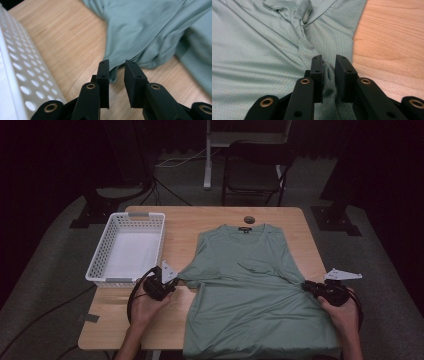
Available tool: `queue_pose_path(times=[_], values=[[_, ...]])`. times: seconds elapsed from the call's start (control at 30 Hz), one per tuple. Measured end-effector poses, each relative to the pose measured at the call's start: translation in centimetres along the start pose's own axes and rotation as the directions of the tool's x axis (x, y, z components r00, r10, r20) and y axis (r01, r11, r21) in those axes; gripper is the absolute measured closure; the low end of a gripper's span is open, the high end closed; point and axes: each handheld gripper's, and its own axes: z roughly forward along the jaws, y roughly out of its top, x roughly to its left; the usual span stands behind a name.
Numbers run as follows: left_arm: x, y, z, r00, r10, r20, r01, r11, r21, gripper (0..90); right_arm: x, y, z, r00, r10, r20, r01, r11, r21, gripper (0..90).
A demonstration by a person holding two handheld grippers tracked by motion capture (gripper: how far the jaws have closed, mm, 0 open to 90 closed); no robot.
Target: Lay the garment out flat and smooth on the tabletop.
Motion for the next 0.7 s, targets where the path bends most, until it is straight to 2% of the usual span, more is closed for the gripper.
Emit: queue_pose_path(times=[0.1,0.17,0.23,0.3,0.57,0.7], values=[[-0.3,0.5,-0.2,0.9993,0.010,0.035,-0.010,0.9997,-0.020,74.4,0.0,0.0,0.0,1.0000,0.001,-0.002,-0.001,1.000,0.000,76.2],[-0.5,1.0,-0.1,0.9960,0.042,0.080,-0.039,0.9985,-0.038,73.1,0.0,0.0,0.0,1.0000,0.002,-0.002,-0.002,1.000,-0.001,76.2],[-0.9,1.5,0.2,0.9872,0.095,0.128,-0.089,0.9946,-0.053,71.2,0.0,0.0,0.0,1.0000,0.003,-0.003,-0.003,1.000,-0.003,76.1],[-1.3,2.2,0.7,0.9766,0.125,0.175,-0.115,0.9913,-0.063,71.0,0.0,0.0,0.0,1.0000,0.005,-0.004,-0.005,1.000,-0.004,76.0],[-2.7,5.4,3.1,0.9520,0.192,0.239,-0.179,0.9810,-0.075,69.6,0.0,-0.1,0.0,0.9999,0.009,-0.007,-0.009,1.000,-0.007,75.6],[-3.7,7.1,4.7,0.9368,0.229,0.264,-0.218,0.9733,-0.072,69.3,0.0,-0.2,-0.1,0.9999,0.009,-0.007,-0.009,1.000,-0.009,75.6]])
